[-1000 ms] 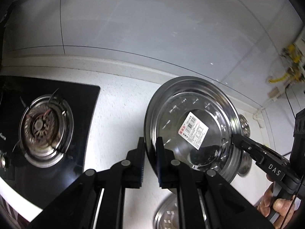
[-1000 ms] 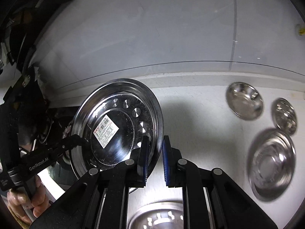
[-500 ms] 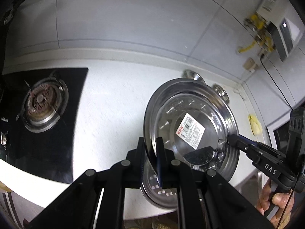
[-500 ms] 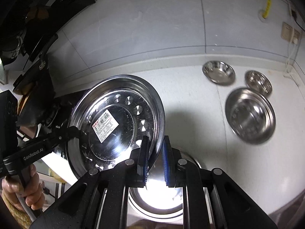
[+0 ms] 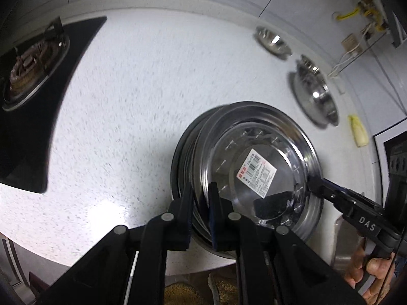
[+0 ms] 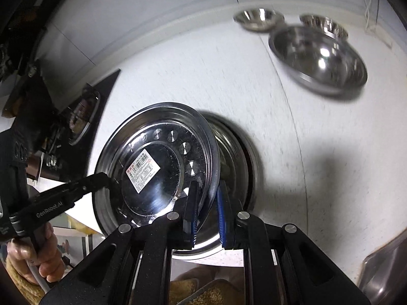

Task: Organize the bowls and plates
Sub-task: 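Carry the small plate with both grippers and lower it onto the stack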

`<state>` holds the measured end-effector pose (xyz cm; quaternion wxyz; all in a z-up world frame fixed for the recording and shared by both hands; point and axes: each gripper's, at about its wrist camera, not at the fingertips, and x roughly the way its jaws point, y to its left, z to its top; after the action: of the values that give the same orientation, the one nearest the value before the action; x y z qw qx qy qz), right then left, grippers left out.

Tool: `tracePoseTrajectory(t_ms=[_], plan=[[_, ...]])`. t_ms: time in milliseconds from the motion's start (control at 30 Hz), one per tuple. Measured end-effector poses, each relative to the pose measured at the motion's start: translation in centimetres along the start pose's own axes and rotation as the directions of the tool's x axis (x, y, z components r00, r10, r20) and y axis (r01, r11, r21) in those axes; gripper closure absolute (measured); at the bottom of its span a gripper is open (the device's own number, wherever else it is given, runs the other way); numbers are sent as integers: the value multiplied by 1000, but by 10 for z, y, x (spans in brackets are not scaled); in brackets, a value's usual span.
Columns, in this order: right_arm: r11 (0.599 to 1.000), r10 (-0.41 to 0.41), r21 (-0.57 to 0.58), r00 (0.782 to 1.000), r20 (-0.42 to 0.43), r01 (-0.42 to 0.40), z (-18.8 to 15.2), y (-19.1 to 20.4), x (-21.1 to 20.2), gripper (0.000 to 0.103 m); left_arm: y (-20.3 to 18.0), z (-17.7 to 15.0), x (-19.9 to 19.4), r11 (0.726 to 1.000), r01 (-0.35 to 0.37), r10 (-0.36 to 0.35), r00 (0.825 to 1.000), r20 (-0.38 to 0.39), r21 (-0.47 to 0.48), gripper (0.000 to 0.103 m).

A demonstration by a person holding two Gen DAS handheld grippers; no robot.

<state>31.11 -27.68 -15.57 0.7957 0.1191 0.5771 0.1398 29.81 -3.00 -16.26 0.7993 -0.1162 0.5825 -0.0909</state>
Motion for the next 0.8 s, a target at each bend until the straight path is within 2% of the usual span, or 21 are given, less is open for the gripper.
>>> tracePoseTrajectory(t_ms=[233,433,800], plan=[[1000,1,-15,1000,-24,-2,-8,-8,10,91,-1,-3,23,1000,-28,28,1000,-6,-14,93],[1000,7,-11,999,-51,-8,-13,-10,19,91,-3,-5,27,999,-39,39,999,18,-8,93],[1000,20,-11,999,-26,-20,-12,-17,14,91,-9,-11,36,999,-42,42,999,27,-12,92]])
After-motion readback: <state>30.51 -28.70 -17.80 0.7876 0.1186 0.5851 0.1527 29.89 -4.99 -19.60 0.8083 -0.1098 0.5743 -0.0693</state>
